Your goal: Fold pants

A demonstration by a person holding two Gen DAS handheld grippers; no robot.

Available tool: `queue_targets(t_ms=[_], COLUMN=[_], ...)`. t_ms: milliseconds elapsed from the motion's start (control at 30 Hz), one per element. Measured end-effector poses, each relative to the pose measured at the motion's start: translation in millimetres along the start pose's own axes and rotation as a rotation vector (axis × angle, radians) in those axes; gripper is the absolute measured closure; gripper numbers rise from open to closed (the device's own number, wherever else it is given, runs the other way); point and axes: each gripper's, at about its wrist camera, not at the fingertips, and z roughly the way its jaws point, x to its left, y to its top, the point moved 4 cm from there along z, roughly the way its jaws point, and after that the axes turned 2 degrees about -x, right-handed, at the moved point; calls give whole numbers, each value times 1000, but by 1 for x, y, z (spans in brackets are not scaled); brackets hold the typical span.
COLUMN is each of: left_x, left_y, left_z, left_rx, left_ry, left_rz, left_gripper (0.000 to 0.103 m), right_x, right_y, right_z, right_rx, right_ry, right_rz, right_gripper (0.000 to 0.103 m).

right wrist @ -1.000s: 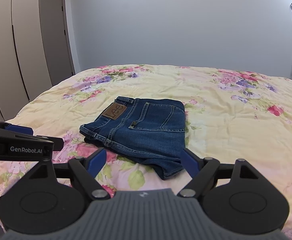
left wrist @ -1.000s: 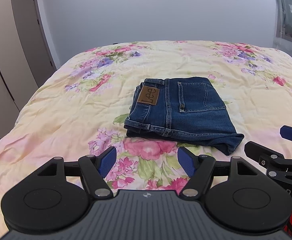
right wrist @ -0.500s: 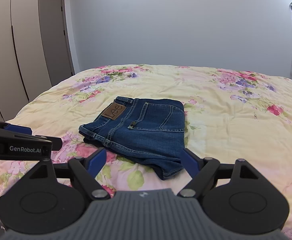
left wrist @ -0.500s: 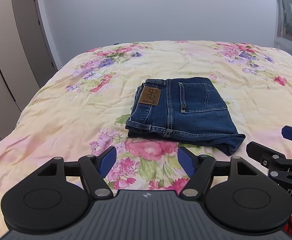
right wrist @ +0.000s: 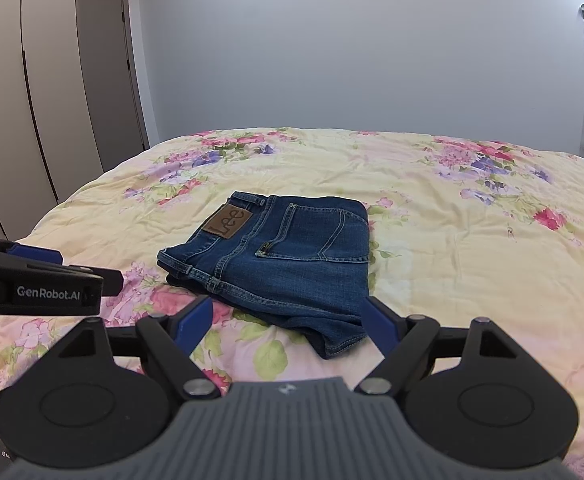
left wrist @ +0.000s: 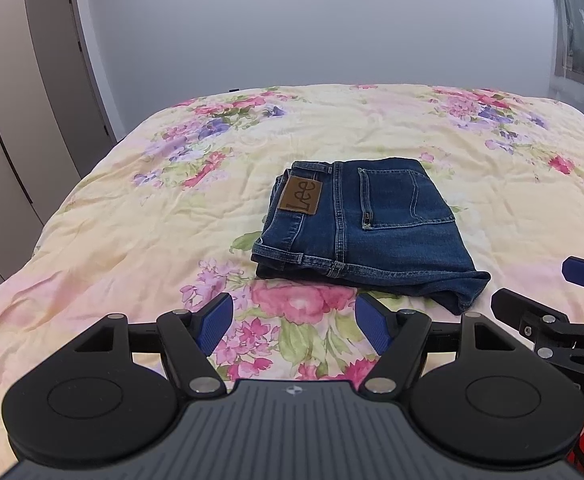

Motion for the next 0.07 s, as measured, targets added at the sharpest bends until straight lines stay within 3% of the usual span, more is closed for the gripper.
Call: queue_targets(t_ms=[67], left_x=[0], left_y=[0], left_z=[0], left_rx=[1], left_ry=[1], left_rz=[3], left_gripper=[21], right_x=[0], right_y=[0], right_z=[0], right_rx=[1], right_ry=[0], right_rz=[-1], right_gripper=[26])
